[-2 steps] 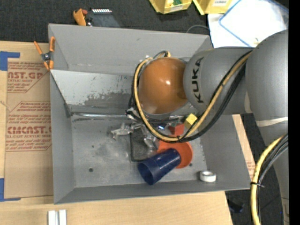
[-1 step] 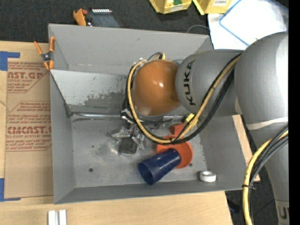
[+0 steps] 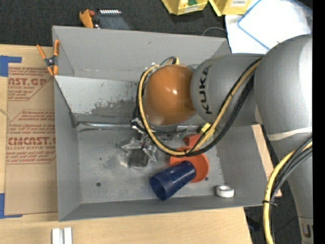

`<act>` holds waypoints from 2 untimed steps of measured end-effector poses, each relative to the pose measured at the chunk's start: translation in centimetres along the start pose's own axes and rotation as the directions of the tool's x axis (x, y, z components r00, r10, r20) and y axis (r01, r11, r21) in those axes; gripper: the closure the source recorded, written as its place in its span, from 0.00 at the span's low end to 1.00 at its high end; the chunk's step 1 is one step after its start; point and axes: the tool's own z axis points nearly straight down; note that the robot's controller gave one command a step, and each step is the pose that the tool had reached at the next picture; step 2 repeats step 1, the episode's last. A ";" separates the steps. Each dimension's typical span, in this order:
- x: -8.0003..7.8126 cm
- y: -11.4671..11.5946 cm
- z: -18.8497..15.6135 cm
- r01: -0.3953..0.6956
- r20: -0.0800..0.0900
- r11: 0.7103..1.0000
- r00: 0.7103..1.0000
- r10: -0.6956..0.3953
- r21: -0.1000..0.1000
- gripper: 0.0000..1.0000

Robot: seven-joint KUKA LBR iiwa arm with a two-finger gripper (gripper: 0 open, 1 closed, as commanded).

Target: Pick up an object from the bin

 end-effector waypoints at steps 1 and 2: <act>0.1 0.2 -1.3 0.000 -0.003 1.000 1.000 0.000 -0.005 1.00; 0.1 0.2 -1.3 0.000 -0.003 1.000 1.000 0.000 -0.005 1.00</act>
Offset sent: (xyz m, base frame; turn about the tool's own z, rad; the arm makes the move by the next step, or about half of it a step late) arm -0.0014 0.0002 0.0136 0.0002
